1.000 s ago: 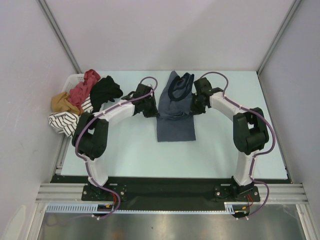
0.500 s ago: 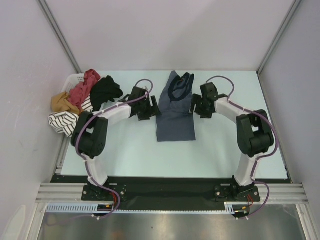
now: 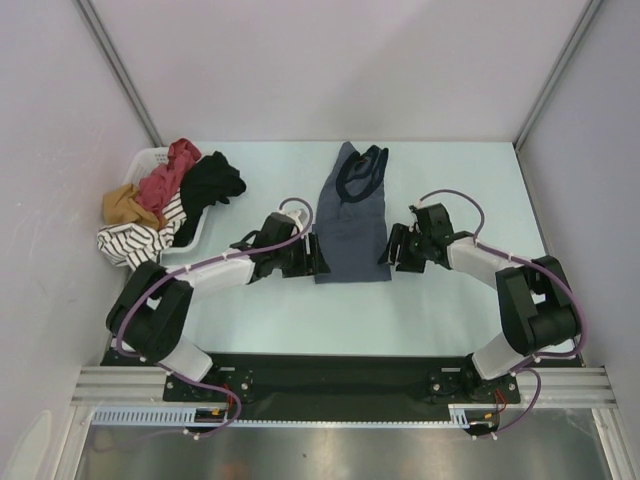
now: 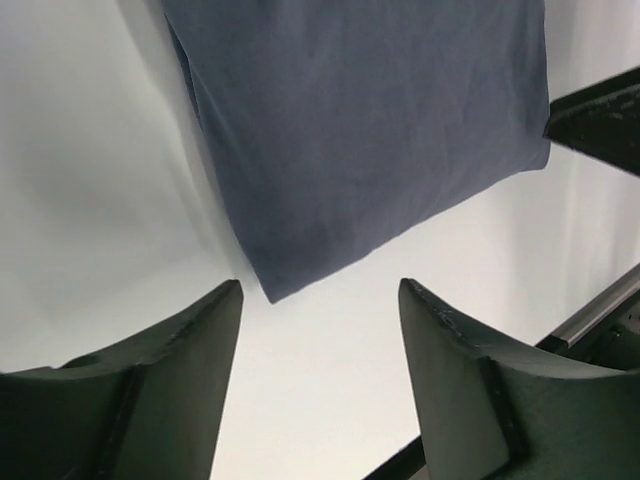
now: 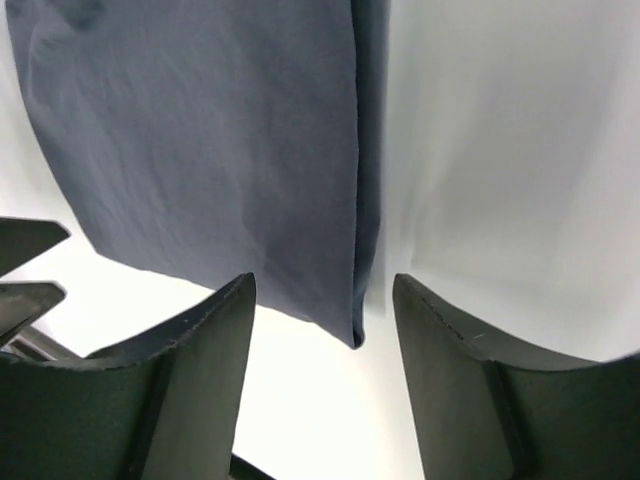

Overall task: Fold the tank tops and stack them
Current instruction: Fold the tank top

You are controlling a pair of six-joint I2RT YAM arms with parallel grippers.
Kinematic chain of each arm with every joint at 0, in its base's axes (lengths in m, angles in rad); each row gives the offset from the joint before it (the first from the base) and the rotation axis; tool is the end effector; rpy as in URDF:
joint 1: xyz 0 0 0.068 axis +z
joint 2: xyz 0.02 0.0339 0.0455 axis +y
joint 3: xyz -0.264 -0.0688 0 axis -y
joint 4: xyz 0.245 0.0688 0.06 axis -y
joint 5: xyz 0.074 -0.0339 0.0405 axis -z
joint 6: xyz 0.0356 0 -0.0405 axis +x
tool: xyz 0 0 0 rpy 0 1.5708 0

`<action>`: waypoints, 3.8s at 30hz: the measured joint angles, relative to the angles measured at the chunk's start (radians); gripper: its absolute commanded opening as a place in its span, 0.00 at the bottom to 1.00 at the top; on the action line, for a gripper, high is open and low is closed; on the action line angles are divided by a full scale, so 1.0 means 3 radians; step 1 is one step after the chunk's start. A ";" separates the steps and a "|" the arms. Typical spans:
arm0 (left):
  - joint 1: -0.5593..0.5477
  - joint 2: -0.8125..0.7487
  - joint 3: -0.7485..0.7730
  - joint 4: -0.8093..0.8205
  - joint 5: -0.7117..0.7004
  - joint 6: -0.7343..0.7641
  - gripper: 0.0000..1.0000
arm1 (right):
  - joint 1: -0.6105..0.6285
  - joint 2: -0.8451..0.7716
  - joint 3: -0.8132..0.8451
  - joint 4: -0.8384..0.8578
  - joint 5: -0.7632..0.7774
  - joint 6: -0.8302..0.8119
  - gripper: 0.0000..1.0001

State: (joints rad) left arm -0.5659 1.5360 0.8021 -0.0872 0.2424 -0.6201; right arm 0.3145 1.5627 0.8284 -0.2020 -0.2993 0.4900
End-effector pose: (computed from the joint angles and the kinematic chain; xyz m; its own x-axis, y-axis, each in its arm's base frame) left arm 0.2545 -0.1718 0.1783 -0.8855 -0.1059 -0.4525 0.1769 0.8235 -0.5390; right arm 0.2858 0.1040 0.1709 -0.8931 0.1824 -0.4113 -0.0470 0.8713 0.4885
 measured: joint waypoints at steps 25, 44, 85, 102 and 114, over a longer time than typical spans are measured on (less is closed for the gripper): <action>-0.0134 0.0431 -0.0025 0.0182 -0.0052 -0.0027 0.00 | 0.0060 -0.0164 -0.0516 0.0258 -0.0234 0.0099 0.00; -0.0828 -0.0823 -0.0945 -0.0247 -0.0004 -0.0217 0.01 | 0.1029 -0.2374 -0.1470 -0.0975 0.0187 0.0802 0.00; -0.0397 0.0183 0.0052 -0.0081 -0.0626 0.0153 0.53 | 0.0631 -0.0320 0.0034 -0.0590 0.0923 0.0019 0.45; -0.0397 0.0422 0.0252 -0.0114 -0.0712 0.0215 0.00 | 0.0624 -0.0275 0.0036 -0.0514 0.0888 -0.0070 0.00; -0.0430 -0.0057 0.0280 -0.0200 -0.0866 0.0334 0.00 | 0.0618 -0.0793 0.0084 -0.0697 0.0900 -0.0078 0.00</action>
State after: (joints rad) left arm -0.6949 1.5188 0.8860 -0.1471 -0.0174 -0.5198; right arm 0.4999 1.3247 0.8536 -0.4110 -0.0292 0.4667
